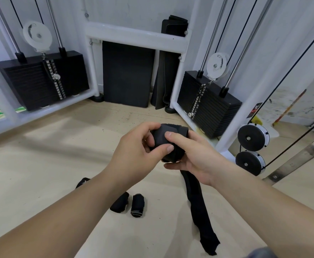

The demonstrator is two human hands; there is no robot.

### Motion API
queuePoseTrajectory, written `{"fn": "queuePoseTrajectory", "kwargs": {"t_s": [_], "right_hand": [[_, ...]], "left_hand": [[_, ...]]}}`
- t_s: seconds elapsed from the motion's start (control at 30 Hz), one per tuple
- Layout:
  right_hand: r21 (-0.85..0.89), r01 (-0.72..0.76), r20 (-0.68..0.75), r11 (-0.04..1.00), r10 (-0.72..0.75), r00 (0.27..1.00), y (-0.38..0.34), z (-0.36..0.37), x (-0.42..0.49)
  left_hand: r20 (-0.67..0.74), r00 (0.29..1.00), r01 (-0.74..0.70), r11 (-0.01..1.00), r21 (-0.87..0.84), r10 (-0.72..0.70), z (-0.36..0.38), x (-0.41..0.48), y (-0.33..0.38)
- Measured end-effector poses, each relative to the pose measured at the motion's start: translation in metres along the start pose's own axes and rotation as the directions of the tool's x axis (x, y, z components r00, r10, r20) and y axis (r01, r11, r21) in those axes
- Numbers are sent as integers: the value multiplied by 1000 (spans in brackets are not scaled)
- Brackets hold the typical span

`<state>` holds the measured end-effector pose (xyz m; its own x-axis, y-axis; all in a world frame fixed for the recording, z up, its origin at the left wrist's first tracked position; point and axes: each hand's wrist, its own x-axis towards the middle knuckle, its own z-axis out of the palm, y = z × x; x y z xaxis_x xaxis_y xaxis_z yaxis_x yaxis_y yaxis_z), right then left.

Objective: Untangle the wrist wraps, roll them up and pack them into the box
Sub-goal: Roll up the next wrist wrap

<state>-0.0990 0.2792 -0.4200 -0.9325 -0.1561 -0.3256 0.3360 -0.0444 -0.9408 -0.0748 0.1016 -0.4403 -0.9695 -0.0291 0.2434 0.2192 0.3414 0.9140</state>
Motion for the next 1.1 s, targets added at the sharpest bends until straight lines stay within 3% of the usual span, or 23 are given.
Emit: {"fn": "queuePoseTrajectory", "kwargs": {"t_s": [0.2,0.33,0.4,0.8,0.93,1.1], "right_hand": [[100,-11,39,995,8,999,-6,2,3],[167,-55,115,984,36,993,-7,0,2],[128,-65,151,990,46,988,-5,-1,0],[-159,-180,177,971,208,962,16,-21,0],[-253,-216,169,943,263,950,21,-27,-5],[-381,-261,52,887,303,952,33,-29,-9]], "left_hand": [[-113,986,125,992,-8,-126,-1,3,5],[51,977,214,955,-207,-208,4,-3,9],[100,973,227,943,-243,-208,6,-6,10],[117,935,341,940,-24,-336,4,-10,5],[182,909,379,925,19,-376,8,-17,-3],[357,827,449,893,45,-434,12,-35,-23]]}}
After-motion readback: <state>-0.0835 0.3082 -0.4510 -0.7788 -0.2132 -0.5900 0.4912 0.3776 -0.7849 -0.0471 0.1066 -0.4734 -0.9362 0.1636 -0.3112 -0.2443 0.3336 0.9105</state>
